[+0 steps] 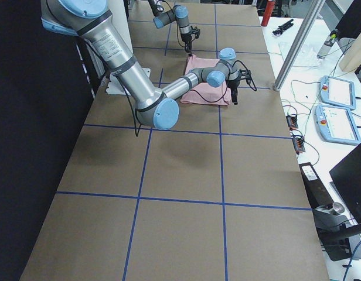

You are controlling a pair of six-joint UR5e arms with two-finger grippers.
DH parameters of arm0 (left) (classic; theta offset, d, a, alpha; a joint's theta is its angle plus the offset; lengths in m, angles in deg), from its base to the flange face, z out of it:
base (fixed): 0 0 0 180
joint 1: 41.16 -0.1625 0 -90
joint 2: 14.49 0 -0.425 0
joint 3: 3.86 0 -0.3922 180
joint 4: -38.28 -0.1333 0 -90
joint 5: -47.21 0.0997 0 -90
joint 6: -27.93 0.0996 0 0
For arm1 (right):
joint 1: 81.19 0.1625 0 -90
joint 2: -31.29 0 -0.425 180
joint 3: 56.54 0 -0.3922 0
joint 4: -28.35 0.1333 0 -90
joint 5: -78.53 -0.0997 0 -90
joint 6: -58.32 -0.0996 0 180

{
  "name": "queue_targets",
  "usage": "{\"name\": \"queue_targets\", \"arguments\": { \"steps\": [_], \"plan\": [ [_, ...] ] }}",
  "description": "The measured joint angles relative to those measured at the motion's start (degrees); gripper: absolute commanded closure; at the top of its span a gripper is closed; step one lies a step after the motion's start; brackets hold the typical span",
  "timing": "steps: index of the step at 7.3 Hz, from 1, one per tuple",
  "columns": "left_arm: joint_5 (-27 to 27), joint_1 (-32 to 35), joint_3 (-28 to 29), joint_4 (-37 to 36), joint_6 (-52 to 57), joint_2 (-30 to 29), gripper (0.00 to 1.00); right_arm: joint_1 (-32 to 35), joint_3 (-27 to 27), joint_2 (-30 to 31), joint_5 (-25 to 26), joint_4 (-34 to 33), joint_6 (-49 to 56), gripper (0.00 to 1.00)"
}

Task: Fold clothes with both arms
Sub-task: 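Grasp the shirt edge with the left gripper and drag it farther from the robot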

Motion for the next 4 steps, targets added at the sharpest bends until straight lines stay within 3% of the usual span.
{"name": "queue_targets", "arguments": {
  "steps": [2,4],
  "plan": [
    [-0.1,10.4,12.4,1.1,12.5,-7.8,1.0,0.0,0.0,0.1,0.0,0.0,-0.1,0.0],
    [-0.1,18.5,32.8,7.2,19.4,-21.2,1.0,0.0,0.0,0.3,0.0,0.0,-0.1,0.0]
  ]
}}
